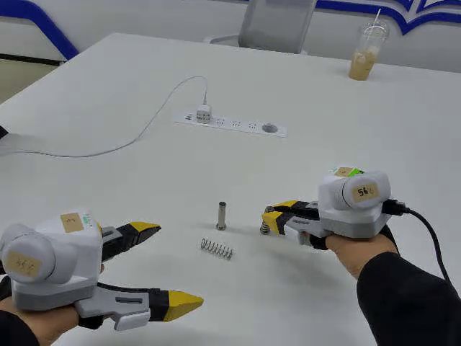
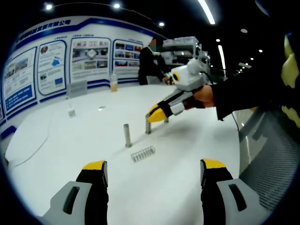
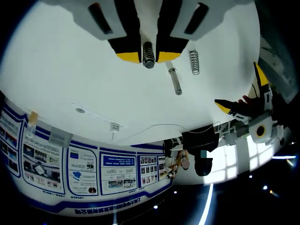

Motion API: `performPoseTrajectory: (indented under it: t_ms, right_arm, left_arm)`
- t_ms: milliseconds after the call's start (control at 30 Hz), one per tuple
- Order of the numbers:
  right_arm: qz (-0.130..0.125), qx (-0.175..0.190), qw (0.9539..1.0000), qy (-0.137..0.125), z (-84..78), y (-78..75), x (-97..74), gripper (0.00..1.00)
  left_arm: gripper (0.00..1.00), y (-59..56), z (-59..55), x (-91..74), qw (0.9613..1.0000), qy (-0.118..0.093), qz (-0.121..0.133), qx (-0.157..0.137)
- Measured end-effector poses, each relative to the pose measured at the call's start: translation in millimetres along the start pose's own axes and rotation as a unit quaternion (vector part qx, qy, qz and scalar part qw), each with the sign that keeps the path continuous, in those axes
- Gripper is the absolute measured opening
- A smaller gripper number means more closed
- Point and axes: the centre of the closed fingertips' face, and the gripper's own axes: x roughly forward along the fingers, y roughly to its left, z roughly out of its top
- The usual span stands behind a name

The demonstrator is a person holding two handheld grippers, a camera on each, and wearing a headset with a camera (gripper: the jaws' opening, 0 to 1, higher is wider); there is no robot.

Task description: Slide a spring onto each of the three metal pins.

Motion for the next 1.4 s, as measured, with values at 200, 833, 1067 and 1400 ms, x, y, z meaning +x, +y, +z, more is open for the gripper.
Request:
performPoseTrajectory:
  t_ms: [200,833,1067,1400]
  right_arm:
    - [-0.001,0.0,1.0,0.002,-1.3,0.0,-1.5,0.15]
    - [0.013,0.013,0.9996,0.023,-17.7,22.2,-16.6,0.17]
    - [0.029,0.001,0.9992,0.029,-16.1,37.8,-12.6,0.17]
    - [0.06,-0.023,0.9974,0.033,-3.3,60.3,2.0,0.17]
  left_arm:
    - [0.83,0.1,-0.1,-0.1,1.0,0.0,0.001,-0.001]
    - [0.83,-0.4,1.6,-0.6,1.0,-0.005,0.002,0.0]
    - [0.83,-1.2,2.6,0.2,1.0,-0.006,0.0,0.001]
    - [0.83,-0.8,2.6,-1.3,1.0,-0.005,0.002,0.001]
